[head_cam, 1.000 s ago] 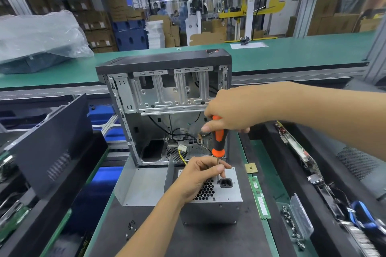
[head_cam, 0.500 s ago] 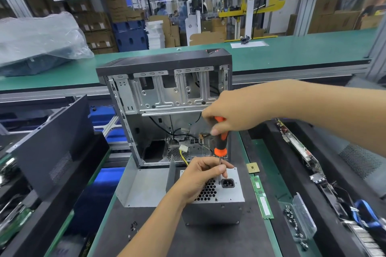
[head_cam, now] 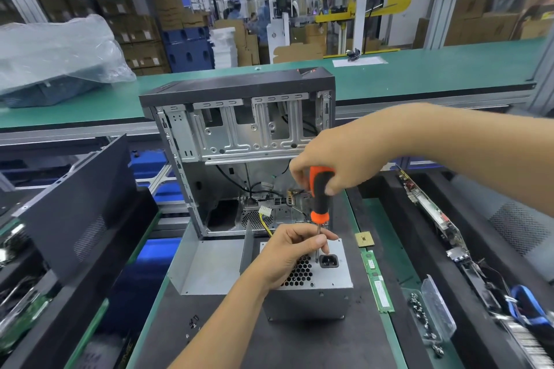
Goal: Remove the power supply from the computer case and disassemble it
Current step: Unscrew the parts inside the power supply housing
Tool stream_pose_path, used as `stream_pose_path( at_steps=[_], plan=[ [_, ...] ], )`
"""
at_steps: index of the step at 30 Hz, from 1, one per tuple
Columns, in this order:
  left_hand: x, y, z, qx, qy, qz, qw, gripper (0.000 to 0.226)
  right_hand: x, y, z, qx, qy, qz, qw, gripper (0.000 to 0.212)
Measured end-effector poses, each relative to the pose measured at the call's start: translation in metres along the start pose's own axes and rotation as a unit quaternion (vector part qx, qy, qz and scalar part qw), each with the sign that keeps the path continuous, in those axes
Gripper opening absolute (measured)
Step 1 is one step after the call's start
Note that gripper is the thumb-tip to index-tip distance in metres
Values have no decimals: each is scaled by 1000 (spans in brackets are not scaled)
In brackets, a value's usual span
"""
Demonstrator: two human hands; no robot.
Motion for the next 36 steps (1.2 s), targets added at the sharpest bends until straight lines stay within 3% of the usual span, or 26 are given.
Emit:
stream_pose_path(
  at_steps=[3, 6, 8, 10, 13, 15, 16, 19, 23, 36],
  plan=[
    [-1, -1, -2, 8, -1, 0, 1000, 21, 4, -4, 1, -36, -25, -2, 999, 30],
    [-2, -1, -3, 8, -1, -8, 1000, 22, 2, 1, 2, -34, 61, 36, 997, 62],
    [-2, 0, -3, -1, 0, -10, 1000, 28, -1, 4, 0, -27, 103, 45, 993, 69],
    [-3, -2, 0, 20, 10, -10, 1000, 41, -4, 7, 1, -3, 96, 48, 994, 64],
    [-9, -13, 11, 24, -10, 36, 999, 39, -3, 8, 0, 5, 59, 80, 995, 49],
    [-20, -18, 14, -162, -48, 61, 984, 46, -1, 8, -1, -2, 46, 98, 994, 47],
    [-27, -17, 14, -273, -78, 38, 958, 48, 0, 8, -2, -2, 46, 105, 993, 48],
    [-39, -3, 9, -424, -182, -106, 881, 60, 0, 9, -4, -25, 78, 128, 988, 53],
    [-48, -1, 4, -435, -209, -156, 862, 59, 0, 18, -5, -73, 126, 131, 981, 62],
    [-55, -14, -17, -404, -246, -131, 871, 54, -7, 20, -4, -73, 125, 124, 982, 54]
  ],
)
Point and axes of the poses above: each hand's wrist, its own x-axis away from the middle knuckle, its own y-axis out of the palm, z = x × y, the point moved 2 cm from there along -x, towards the middle knuckle, and after that the axes turned 5 degrees about y, right-handed, at the moved point
